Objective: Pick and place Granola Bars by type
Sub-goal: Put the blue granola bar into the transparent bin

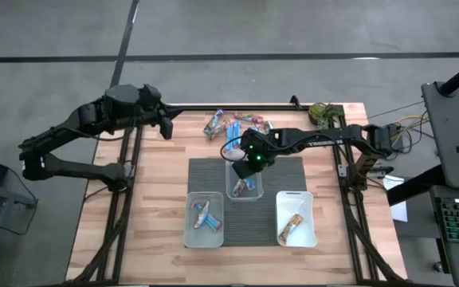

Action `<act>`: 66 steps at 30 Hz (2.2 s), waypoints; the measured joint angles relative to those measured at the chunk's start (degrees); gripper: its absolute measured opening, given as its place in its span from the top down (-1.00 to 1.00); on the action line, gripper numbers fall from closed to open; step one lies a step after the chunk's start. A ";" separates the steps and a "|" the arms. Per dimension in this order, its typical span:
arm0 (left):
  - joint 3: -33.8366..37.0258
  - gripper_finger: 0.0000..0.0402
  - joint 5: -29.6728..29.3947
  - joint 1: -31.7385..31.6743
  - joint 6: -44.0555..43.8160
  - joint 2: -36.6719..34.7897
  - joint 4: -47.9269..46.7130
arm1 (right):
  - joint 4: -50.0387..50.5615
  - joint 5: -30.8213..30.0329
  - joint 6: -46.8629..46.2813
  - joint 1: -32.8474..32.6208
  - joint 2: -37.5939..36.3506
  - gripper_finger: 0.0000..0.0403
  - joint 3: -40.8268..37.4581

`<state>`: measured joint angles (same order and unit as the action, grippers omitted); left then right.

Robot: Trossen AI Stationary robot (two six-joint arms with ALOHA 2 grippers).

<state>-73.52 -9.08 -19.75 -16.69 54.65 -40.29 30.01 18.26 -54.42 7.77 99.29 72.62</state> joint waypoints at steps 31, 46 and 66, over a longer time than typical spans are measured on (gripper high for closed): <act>2.74 1.00 0.00 0.00 -2.60 -0.13 0.17 | 1.32 -1.63 3.11 0.08 -0.42 0.13 -0.11; 2.74 1.00 0.03 0.04 0.87 -0.13 0.38 | 5.00 -6.16 11.41 0.15 -8.51 0.90 0.13; 2.72 1.00 0.94 0.02 3.96 -0.04 6.13 | 12.68 -19.38 19.68 1.14 -25.16 0.96 0.20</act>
<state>-70.80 -8.14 -19.73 -12.73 54.61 -34.16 42.69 -1.12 -34.74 8.91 74.13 72.82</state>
